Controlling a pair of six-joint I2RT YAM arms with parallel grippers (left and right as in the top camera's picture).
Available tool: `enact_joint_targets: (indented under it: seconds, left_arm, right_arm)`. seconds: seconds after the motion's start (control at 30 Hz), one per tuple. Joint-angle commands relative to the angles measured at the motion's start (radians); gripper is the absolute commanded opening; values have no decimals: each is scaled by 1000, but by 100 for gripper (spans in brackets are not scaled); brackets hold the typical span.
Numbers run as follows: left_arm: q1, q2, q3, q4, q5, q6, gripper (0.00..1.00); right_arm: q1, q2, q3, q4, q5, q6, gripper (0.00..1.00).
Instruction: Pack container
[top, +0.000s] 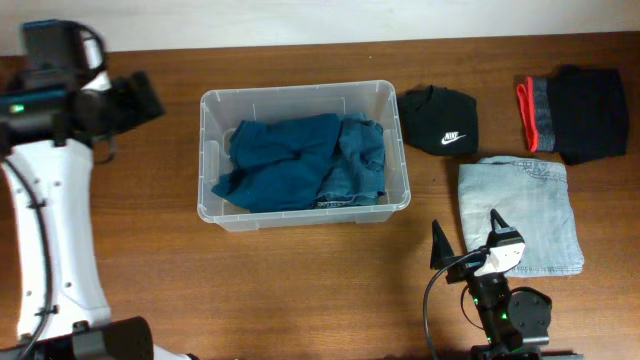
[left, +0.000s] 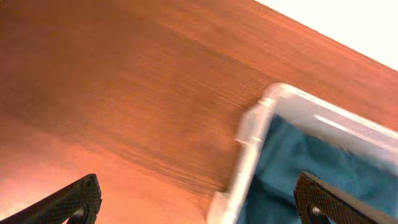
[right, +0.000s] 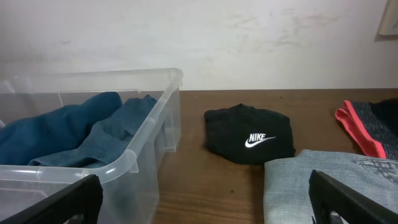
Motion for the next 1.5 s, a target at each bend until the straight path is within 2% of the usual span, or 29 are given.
enact_joint_targets:
  seconds: [0.0,0.3,0.5,0.67,0.83,0.97,1.13,1.23,1.33,1.47]
  left_arm:
    - [66,10,-6,-2,-14,-28,99]
    - [191,12,-15,-2,-14,-28,99]
    - [216,12,-15,-2,-13,-27,99]
    - [216,12,-15,-2,-13,-27,99]
    - [216,12,-15,-2,-13,-27,99]
    - [216,12,-15,-2,-13,-27,99]
    - [216,12,-15,-2,-13,-27,99]
    - [216,12,-15,-2,-13,-27,99]
    - [216,12,-15,-2,-13,-27,99]
    - [216,12,-15,-2,-13,-27,99]
  right_arm:
    - [-6,-8,-7,-4,9,-7,99]
    - [-6,-8,-7,-3,10,-7,98]
    - [-6,-8,-7,-3,-20,7,99]
    - [-6,-8,-7,0,-67,229,99]
    - [-6,-8,-7,11,-85,386,98]
    - [-6,-8,12,59,-144,398,99]
    - [-6,10,132,53,-92,394,98]
    - [-6,64,237,45,-63,331,98]
    - [-6,181,385,-30,-15,248,98]
    - [-6,420,640,-236,98,127,98]
